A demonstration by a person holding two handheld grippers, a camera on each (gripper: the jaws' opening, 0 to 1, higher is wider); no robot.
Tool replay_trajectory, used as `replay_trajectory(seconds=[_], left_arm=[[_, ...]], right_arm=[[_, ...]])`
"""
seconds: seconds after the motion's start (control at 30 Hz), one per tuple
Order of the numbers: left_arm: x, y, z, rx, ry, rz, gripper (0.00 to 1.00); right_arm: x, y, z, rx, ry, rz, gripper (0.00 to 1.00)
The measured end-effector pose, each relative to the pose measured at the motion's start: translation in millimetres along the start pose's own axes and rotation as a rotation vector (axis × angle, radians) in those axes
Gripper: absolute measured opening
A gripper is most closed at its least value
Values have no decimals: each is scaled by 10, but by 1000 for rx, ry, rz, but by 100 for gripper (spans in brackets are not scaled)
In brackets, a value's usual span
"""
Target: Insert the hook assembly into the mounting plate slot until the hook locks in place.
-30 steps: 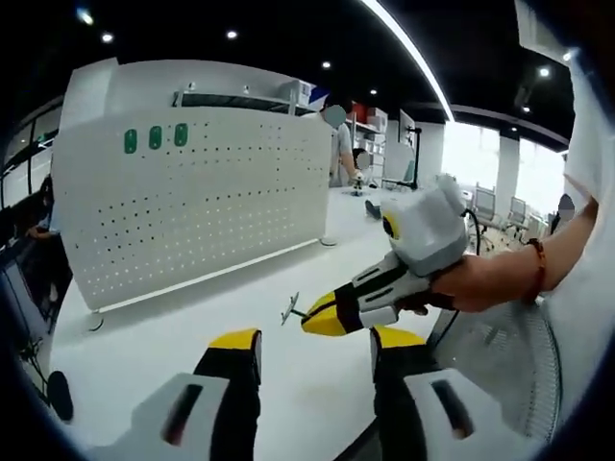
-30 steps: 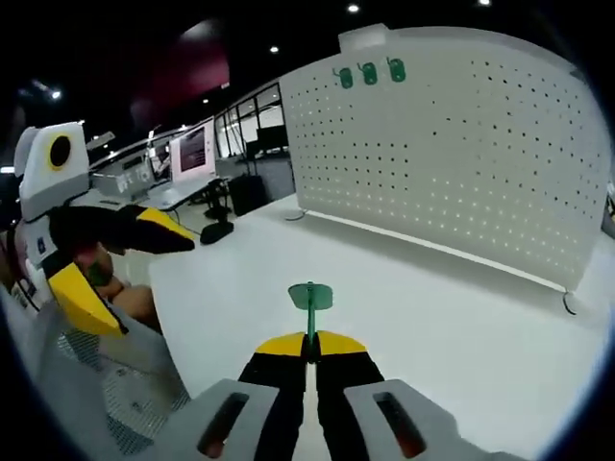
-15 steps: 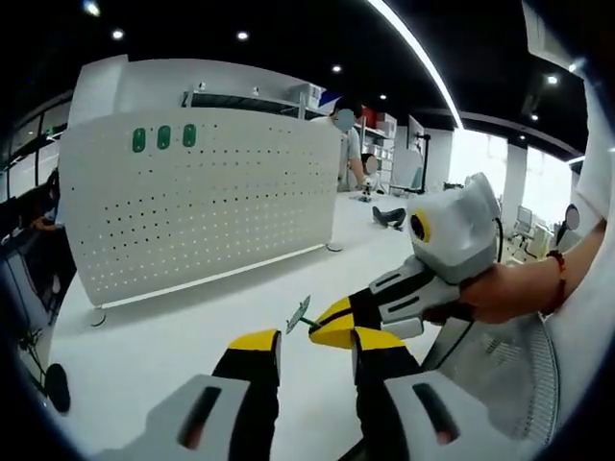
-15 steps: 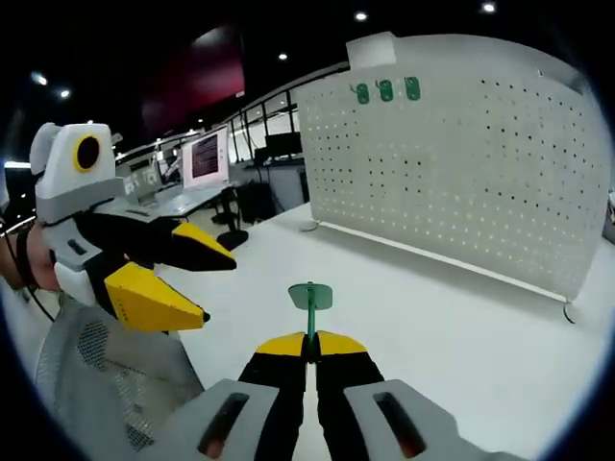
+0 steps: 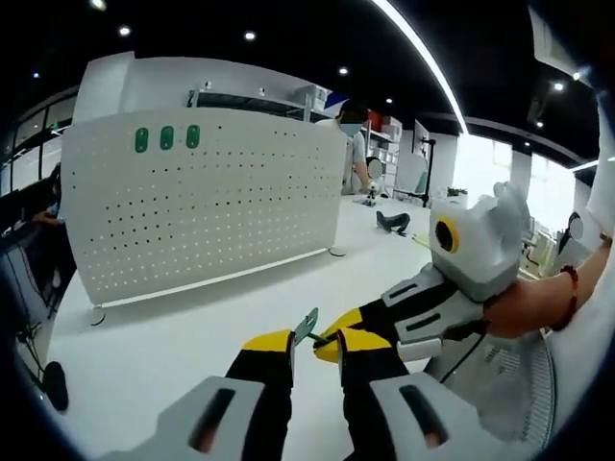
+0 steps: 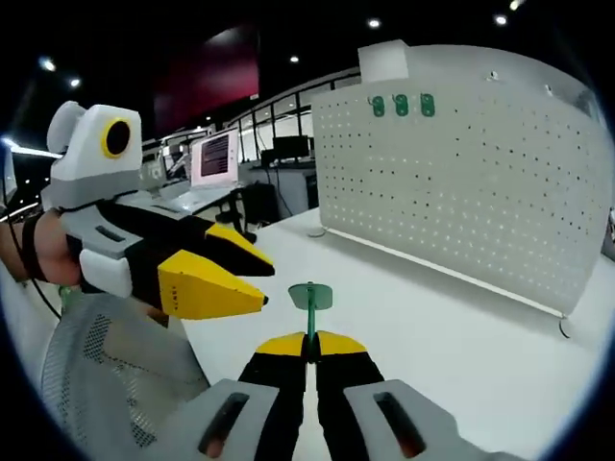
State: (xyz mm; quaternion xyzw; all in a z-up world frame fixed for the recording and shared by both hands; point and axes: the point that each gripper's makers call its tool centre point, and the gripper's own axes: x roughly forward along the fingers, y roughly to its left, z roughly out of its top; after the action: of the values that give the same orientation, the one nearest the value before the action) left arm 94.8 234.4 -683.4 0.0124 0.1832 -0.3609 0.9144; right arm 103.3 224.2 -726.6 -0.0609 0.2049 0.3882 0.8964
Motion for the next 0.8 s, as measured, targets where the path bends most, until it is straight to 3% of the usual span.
replay_trajectory(seconds=[0.1, 0.2, 0.4, 0.6, 0.8], left_arm=[[19, 21, -4, 2, 6, 9, 18], [34, 57, -17, -22, 20, 22, 16], [51, 83, -36, -28, 35, 34, 13], [73, 100, -39, -18, 43, 41, 10], [82, 93, -32, -8, 48, 43, 10]], right_arm=[[0, 25, -2, -45, 14, 0, 1], [7, 54, 13, -20, 7, 18, 1], [20, 73, 31, -66, 19, 17, 1], [27, 112, 66, -139, 28, 15, 1], [38, 120, 78, -284, 60, -12, 1]])
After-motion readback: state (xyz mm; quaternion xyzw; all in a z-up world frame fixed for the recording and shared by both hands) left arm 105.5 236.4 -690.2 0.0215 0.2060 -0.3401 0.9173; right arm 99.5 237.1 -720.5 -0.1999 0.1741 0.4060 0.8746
